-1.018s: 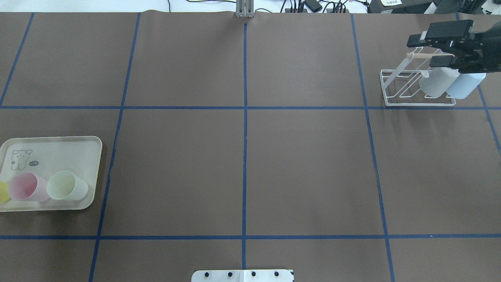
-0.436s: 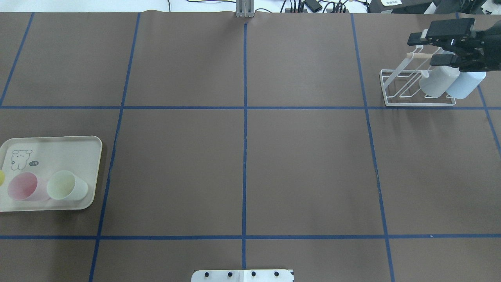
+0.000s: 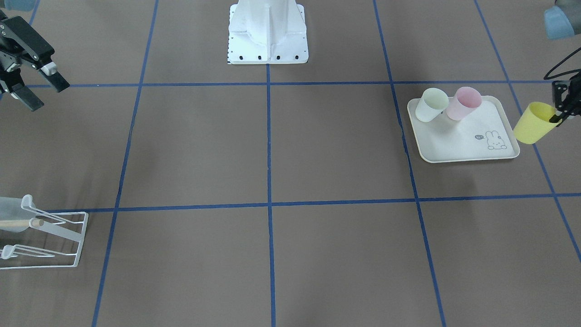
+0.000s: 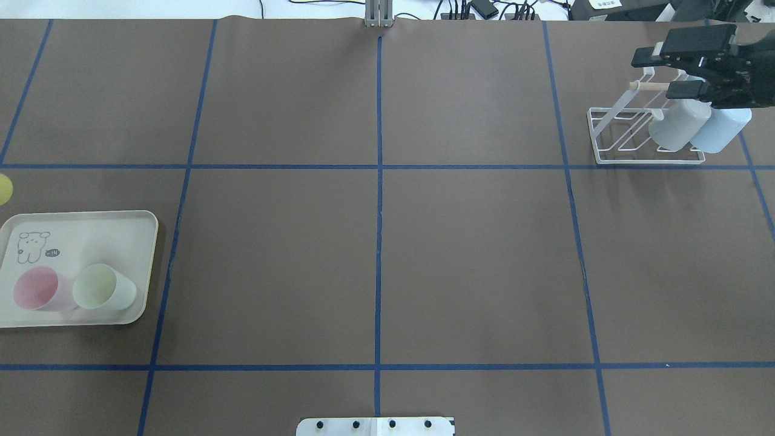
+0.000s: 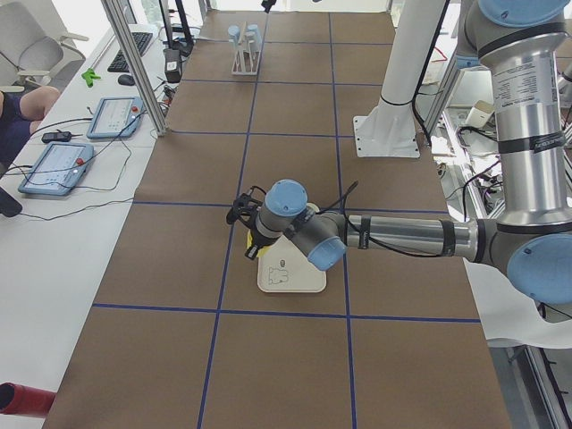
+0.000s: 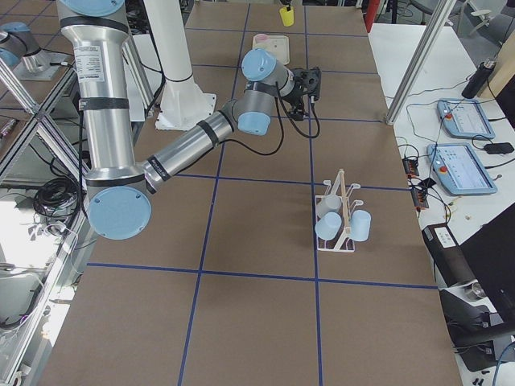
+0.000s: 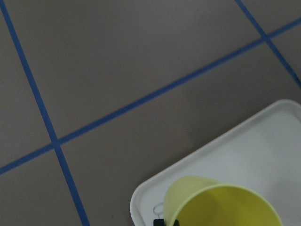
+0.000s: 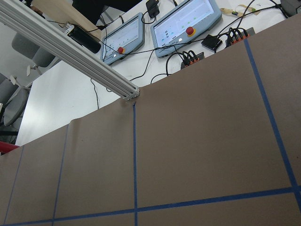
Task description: Transfer IKEA cup to right arm and place on rack
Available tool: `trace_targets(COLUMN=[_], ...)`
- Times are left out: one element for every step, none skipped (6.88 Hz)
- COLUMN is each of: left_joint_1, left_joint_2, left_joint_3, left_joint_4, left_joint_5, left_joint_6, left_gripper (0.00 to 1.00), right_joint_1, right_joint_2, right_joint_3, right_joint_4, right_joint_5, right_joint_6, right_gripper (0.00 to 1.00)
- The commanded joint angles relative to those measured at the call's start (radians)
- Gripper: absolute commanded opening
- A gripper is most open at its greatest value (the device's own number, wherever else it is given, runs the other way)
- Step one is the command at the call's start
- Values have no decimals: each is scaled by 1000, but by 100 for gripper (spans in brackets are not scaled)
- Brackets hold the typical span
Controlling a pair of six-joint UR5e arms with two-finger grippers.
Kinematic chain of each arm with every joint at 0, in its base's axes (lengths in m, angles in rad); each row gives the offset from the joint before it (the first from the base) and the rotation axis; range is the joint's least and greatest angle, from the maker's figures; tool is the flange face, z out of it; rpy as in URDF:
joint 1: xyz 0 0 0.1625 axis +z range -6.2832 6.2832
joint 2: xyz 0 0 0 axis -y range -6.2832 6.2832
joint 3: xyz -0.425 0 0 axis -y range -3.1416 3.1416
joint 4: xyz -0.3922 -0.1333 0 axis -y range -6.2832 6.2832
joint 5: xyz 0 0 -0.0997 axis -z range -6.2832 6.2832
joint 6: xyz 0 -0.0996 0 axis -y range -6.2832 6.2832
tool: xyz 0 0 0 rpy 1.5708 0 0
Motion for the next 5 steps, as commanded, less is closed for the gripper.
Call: trace_targets(left_joint_1=[-7,-3,22,57,89], left_joint_2=[-177,-248,-314,-358,-380], left_joint_3=[8,-2,-6,-10,-19], left_joint_4=[52,44,38,35,-23], left_joint_5=[3,1,1,3,4], left_joint_6=[-221,-392,-541,-688,-832], left_gripper=[0,0,0,0,0], right_joint_1=[0,0,0,0,0], right_joint_2=[8,11,14,23,43], right_joint_3=[-4,-4,-2,-4,-13], right_joint_4=[-2,-2,0,0,0], right_joint_5=[-2,-2,-2,-3,-8], right_joint_6=[0,2,18,28,78], right_gripper=[100,100,100,100,100])
